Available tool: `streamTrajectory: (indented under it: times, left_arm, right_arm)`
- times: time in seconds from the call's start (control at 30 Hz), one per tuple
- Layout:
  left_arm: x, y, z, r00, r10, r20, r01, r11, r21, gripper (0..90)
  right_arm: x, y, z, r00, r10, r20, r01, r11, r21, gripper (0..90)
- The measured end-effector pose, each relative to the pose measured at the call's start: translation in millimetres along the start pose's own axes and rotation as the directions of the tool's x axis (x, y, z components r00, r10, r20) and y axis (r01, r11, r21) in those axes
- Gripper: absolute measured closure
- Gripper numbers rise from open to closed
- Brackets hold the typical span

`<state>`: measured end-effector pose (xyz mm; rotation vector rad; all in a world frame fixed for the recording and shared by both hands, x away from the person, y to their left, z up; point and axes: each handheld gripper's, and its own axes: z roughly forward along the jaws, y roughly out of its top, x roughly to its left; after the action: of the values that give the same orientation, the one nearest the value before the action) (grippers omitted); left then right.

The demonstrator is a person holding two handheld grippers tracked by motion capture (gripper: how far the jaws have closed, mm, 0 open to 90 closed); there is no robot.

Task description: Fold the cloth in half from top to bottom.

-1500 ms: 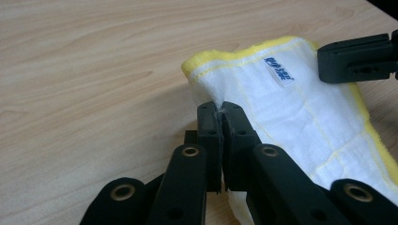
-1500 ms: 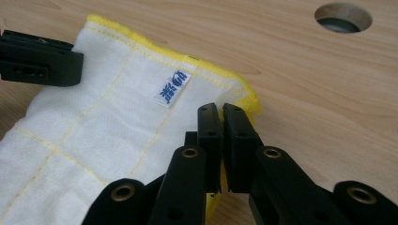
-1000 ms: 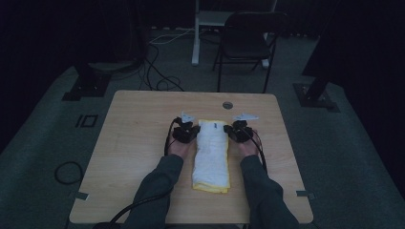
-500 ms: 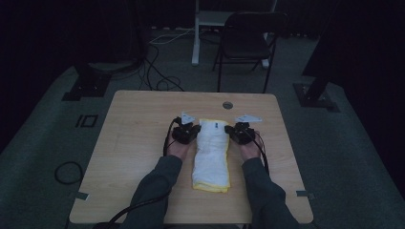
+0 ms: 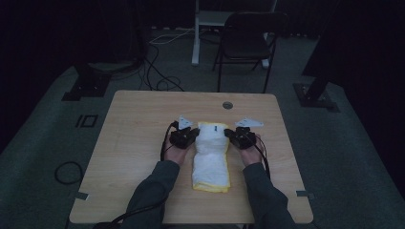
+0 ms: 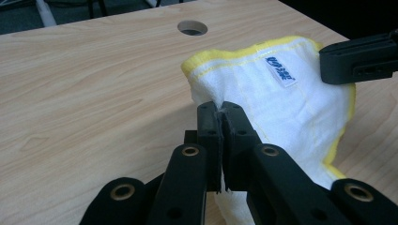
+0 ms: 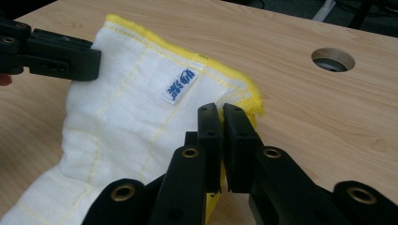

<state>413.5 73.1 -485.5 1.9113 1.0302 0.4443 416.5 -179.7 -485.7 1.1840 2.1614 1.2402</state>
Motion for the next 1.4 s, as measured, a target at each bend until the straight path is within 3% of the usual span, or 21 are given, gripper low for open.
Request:
streamTrajectory:
  times: [0.3,1.4]
  left_arm:
    - [-6.0,-4.9,-11.4,0.9999,-0.005,0.013,0.005,0.9998,-0.017,87.8]
    - [-22.0,-31.7,-35.4,0.9987,-0.020,0.048,0.020,0.9997,-0.011,87.6]
  right_arm:
    - [7.8,-3.9,-10.4,0.9998,-0.018,-0.009,0.018,0.9998,-0.006,87.2]
    - [26.7,-31.2,-26.9,0.9991,-0.005,-0.043,0.005,1.0000,0.002,87.2]
